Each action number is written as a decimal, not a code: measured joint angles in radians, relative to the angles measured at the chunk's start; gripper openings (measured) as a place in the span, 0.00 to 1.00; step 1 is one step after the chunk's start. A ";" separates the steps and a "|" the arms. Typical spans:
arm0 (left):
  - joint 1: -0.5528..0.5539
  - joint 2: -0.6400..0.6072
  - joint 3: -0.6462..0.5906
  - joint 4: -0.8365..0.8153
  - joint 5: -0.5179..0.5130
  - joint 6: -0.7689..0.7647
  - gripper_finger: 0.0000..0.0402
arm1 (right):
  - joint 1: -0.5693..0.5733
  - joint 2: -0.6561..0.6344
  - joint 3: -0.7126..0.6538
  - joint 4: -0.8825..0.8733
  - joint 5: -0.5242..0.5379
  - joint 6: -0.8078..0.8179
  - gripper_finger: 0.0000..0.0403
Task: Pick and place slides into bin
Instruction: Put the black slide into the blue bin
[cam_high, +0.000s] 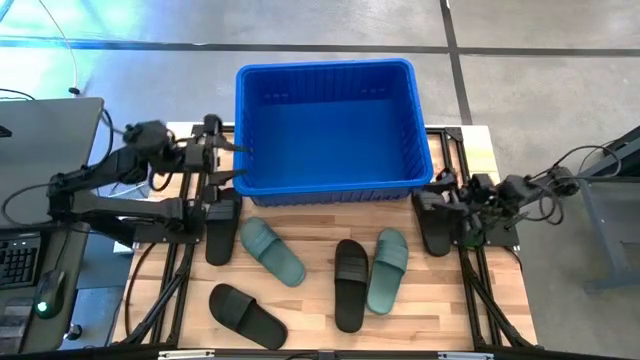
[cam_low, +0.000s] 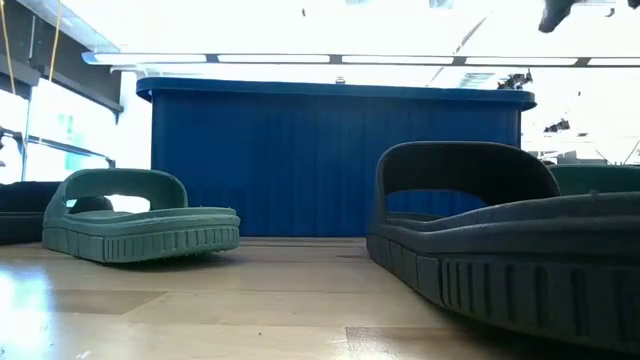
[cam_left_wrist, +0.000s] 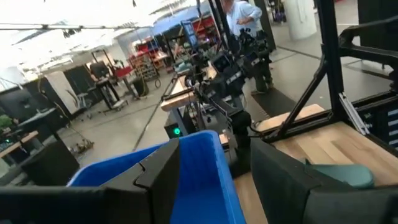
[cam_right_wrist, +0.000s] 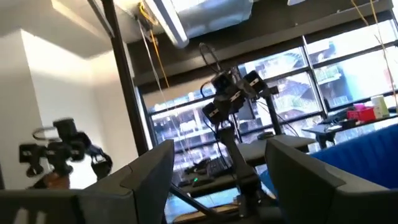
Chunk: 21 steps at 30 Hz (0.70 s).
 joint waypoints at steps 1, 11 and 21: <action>0.000 0.035 0.040 -0.015 0.002 -0.008 0.45 | 0.000 0.024 0.060 -0.052 -0.001 -0.006 0.60; 0.000 0.293 0.365 -0.052 0.101 0.007 0.45 | 0.000 0.410 0.702 -0.475 -0.001 -0.095 0.60; 0.001 0.360 0.457 -0.065 0.113 0.006 0.45 | 0.000 0.663 1.140 -0.486 0.010 -0.179 0.60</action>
